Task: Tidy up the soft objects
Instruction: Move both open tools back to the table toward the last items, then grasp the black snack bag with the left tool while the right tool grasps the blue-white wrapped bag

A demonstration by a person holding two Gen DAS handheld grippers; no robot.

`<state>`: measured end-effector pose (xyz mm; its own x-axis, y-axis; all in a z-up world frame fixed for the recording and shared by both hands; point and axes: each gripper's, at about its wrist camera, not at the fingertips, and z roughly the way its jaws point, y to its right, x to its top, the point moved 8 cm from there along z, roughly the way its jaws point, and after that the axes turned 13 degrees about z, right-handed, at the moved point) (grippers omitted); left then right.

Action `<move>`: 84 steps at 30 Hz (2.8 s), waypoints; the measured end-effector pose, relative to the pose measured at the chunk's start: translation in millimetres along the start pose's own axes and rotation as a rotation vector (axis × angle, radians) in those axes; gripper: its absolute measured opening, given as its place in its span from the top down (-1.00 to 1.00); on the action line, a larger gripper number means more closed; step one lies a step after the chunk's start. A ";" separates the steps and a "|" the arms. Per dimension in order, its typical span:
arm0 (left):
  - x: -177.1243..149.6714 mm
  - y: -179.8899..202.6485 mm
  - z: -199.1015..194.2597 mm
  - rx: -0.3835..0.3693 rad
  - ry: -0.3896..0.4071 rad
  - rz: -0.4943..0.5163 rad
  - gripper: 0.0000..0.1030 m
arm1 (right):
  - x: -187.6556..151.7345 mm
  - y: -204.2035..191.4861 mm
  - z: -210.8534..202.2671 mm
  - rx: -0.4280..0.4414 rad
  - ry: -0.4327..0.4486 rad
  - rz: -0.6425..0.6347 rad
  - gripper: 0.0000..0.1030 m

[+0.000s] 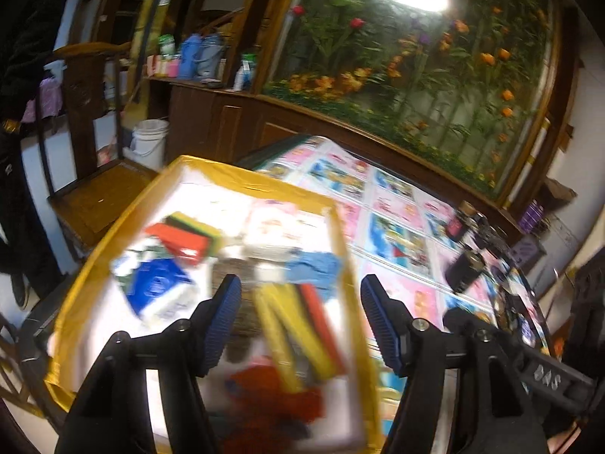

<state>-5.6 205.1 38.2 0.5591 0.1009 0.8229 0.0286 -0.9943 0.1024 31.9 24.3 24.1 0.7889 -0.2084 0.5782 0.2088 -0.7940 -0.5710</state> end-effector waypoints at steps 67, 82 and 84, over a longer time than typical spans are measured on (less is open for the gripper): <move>-51.2 182.4 68.3 -0.385 -0.317 0.057 -0.39 | 68.4 186.8 -81.6 -0.172 0.063 0.242 -0.59; -49.7 222.2 122.4 -0.195 -0.366 0.225 0.09 | 74.9 194.7 -107.2 -0.169 0.114 0.283 -0.60; -49.0 211.8 120.9 -0.211 -0.362 0.223 0.15 | 72.4 193.9 -105.0 -0.182 0.102 0.274 -0.60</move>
<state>73.3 -14.5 -48.0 0.7866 -0.1698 0.5936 -0.2728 -0.9581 0.0874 68.8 -204.7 16.5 0.7376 -0.4767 0.4782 -0.1164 -0.7874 -0.6054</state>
